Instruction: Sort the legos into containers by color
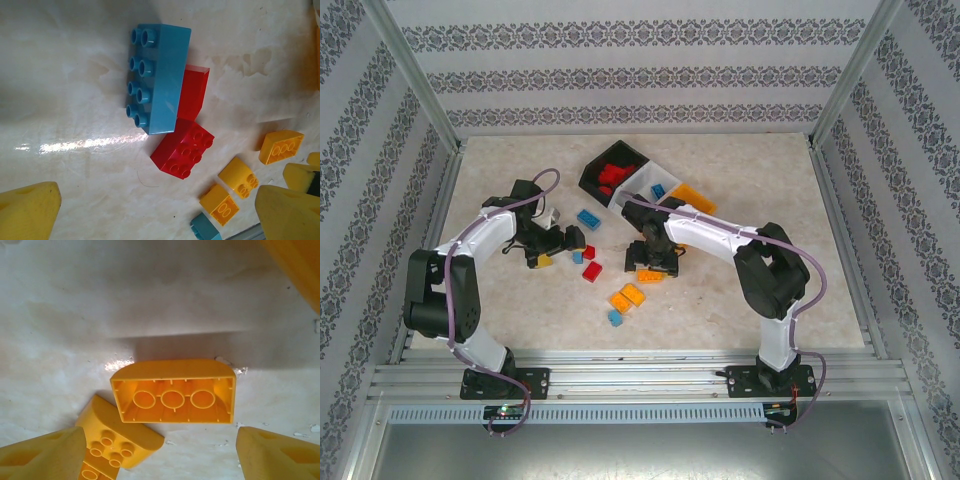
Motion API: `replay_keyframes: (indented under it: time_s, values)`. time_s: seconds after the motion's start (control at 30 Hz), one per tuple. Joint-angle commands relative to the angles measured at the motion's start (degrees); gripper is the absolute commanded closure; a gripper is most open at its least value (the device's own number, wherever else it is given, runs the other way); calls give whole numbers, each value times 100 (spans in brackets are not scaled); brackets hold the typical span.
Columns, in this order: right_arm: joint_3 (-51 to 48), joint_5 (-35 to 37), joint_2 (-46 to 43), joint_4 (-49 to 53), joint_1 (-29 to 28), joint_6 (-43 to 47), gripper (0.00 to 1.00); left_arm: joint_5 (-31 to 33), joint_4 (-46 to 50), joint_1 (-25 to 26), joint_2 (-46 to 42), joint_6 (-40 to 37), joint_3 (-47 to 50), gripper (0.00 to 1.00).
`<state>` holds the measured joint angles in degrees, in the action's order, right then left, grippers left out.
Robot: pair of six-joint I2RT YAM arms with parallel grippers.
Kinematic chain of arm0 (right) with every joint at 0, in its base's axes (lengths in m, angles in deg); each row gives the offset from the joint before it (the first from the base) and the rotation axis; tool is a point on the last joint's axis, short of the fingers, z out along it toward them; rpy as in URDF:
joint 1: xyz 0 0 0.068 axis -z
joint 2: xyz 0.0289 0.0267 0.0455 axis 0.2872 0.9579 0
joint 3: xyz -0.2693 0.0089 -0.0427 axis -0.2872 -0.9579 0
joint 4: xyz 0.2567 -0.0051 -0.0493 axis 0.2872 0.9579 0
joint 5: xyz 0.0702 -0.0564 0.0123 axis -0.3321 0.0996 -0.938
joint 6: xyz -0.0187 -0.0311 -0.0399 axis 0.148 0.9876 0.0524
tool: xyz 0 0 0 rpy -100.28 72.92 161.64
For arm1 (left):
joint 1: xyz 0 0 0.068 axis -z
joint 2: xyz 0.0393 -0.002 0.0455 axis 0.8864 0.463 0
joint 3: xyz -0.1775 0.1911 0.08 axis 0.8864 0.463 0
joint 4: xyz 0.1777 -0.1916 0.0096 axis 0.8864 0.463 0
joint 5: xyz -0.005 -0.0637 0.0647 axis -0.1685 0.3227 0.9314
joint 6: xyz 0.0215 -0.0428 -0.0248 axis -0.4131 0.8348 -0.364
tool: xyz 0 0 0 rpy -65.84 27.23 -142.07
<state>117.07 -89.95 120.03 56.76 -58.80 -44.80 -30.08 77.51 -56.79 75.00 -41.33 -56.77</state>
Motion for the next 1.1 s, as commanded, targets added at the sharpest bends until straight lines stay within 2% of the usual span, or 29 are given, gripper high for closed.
replay_keyframes:
  time_s: [0.0,0.53,0.67,0.9,1.07]
  values:
    - [144,256,16,59,61,132,20,-20,117,50,-215,-44,5,0]
    - [318,39,745,-145,112,276,22,20,183,48,-246,-63,-6,0]
    - [324,48,835,-113,111,279,25,21,170,46,-215,-77,-5,0]
    - [357,148,751,-44,107,290,42,9,176,50,-184,-85,-23,0]
    - [476,214,506,59,138,292,42,5,171,51,-176,-97,-19,0]
